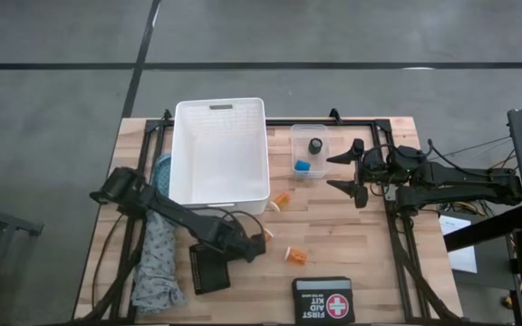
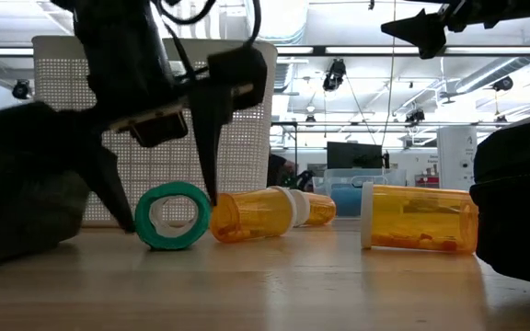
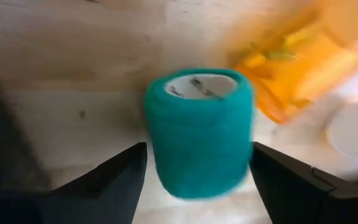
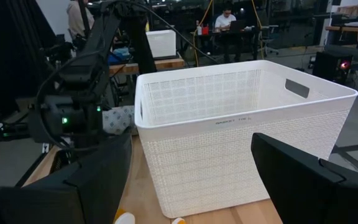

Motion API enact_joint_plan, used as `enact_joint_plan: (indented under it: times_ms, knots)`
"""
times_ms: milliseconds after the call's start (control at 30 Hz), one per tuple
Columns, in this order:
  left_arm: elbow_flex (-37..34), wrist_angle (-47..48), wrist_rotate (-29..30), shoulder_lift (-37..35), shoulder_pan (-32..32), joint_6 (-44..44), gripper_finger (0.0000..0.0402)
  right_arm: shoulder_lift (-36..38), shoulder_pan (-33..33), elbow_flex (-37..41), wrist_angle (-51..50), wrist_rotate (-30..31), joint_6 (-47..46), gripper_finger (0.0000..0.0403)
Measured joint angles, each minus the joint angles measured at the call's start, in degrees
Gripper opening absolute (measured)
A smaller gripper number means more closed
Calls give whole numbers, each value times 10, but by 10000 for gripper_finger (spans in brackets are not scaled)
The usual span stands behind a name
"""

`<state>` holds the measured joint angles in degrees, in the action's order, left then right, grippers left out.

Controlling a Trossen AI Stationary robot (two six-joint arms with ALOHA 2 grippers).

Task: Pick & place medical supplies in basket/bin
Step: Put the green roll bandage into the transparent bin

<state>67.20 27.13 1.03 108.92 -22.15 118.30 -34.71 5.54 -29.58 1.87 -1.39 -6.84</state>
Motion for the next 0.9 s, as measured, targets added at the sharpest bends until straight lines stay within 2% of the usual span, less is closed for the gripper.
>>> enact_joint_plan:
  times_ms: [367,700,900]
  knots:
    - [0,-6,-6,1,0,-10,276,0,0,0,0,0,0,327]
    - [0,-8,-7,0,0,-15,182,0,0,0,0,0,0,327]
    - [0,-8,-7,0,0,-15,161,0,0,0,0,0,0,327]
